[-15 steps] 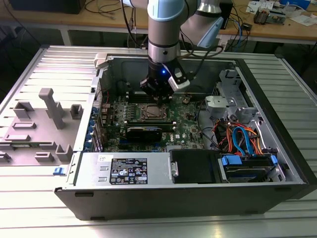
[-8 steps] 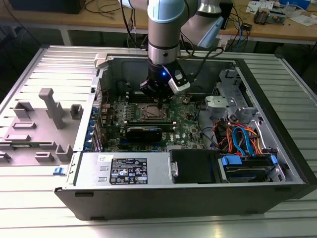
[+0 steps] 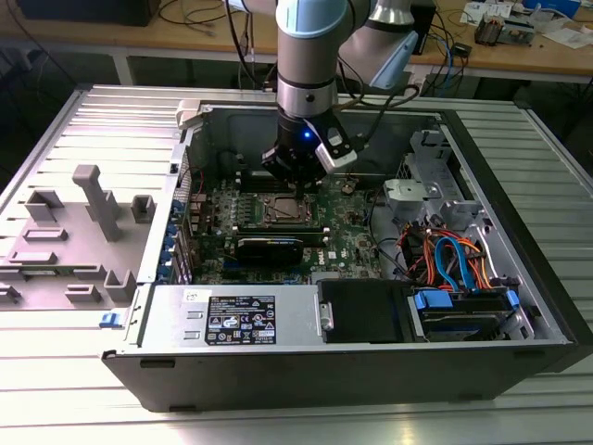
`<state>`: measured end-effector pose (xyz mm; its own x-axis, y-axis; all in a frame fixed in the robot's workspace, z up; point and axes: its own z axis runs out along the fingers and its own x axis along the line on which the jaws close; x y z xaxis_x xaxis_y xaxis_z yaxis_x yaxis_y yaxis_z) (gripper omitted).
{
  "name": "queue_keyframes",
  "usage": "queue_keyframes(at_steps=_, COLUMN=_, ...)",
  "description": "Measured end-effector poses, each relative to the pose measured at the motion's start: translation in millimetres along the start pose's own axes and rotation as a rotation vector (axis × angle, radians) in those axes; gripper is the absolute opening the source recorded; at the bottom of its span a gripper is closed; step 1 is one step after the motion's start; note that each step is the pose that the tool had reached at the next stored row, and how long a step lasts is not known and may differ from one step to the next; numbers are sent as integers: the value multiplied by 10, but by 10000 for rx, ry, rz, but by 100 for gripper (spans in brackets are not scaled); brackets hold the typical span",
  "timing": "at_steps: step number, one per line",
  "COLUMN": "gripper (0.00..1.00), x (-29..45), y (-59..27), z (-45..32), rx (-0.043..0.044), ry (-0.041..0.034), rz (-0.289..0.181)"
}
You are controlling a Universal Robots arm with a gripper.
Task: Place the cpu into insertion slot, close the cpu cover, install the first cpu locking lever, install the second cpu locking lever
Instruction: 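Install the second cpu locking lever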
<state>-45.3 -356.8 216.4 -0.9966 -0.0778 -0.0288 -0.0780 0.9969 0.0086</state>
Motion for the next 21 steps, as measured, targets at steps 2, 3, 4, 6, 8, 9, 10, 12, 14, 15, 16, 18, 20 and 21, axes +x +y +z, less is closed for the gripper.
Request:
queue_keyframes(at_steps=2, gripper=11, x=0, y=0, z=-17, rx=12, ry=2, rz=-1)
queue_keyframes(at_steps=3, gripper=11, x=0, y=0, z=-25, rx=24, ry=2, rz=1)
queue_keyframes(at_steps=4, gripper=11, x=-1, y=1, z=-30, rx=45, ry=3, rz=0)
queue_keyframes(at_steps=6, gripper=11, x=-1, y=0, z=-33, rx=66, ry=5, rz=-1)
queue_keyframes(at_steps=8, gripper=11, x=-1, y=-1, z=-34, rx=68, ry=6, rz=0)
queue_keyframes(at_steps=9, gripper=11, x=-1, y=-7, z=-34, rx=68, ry=5, rz=-1)
queue_keyframes(at_steps=10, gripper=11, x=0, y=-11, z=-34, rx=68, ry=6, rz=0)
queue_keyframes(at_steps=12, gripper=11, x=1, y=-21, z=-34, rx=68, ry=6, rz=0)
queue_keyframes(at_steps=14, gripper=11, x=2, y=-33, z=-34, rx=67, ry=5, rz=-1)
queue_keyframes(at_steps=15, gripper=11, x=2, y=-40, z=-34, rx=68, ry=6, rz=-1)
queue_keyframes(at_steps=16, gripper=11, x=3, y=-46, z=-34, rx=69, ry=6, rz=-1)
queue_keyframes(at_steps=18, gripper=11, x=4, y=-62, z=-34, rx=68, ry=6, rz=-1)
queue_keyframes(at_steps=20, gripper=11, x=5, y=-79, z=-34, rx=69, ry=6, rz=-1)
queue_keyframes(at_steps=21, gripper=11, x=6, y=-82, z=-34, rx=68, ry=6, rz=0)
